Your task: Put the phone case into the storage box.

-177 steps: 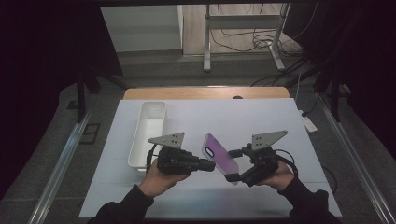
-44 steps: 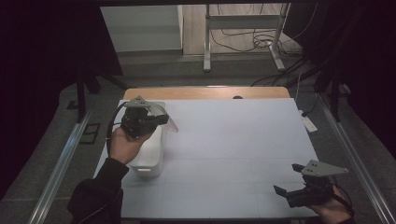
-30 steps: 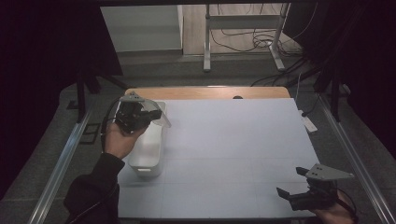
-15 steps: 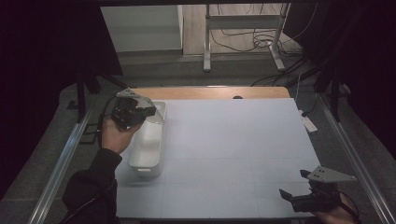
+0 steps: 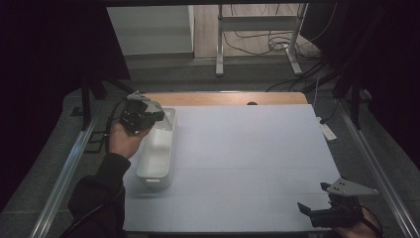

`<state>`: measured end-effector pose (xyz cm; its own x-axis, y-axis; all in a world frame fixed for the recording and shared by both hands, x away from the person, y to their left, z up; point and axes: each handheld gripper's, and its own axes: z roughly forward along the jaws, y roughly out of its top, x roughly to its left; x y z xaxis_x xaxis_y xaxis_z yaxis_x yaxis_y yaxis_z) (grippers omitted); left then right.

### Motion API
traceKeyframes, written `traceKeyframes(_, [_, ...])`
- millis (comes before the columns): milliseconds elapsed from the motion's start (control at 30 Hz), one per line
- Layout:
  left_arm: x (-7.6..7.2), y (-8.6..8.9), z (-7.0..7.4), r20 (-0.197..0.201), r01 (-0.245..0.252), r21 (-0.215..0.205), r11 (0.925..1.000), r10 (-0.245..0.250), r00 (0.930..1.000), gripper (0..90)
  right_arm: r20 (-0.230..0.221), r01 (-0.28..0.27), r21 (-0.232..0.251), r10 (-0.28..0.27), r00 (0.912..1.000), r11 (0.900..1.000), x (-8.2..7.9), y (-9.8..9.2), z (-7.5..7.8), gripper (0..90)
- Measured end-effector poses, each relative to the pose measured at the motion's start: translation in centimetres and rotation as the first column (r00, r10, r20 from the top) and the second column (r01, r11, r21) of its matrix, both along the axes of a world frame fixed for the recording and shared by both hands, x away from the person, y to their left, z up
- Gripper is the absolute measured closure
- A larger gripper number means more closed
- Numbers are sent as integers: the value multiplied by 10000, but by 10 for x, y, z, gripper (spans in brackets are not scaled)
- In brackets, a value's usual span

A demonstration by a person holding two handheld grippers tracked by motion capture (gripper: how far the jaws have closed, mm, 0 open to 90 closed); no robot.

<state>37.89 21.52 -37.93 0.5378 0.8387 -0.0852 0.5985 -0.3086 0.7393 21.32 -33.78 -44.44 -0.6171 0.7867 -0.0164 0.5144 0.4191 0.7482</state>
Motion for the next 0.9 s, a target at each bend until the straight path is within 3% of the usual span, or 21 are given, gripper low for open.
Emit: traceKeyframes(900, [42,-5,-37,-681,-701,350,9969,724,9950,888,-128,-75,25,75,9999,10000,-1,-1,0,0])
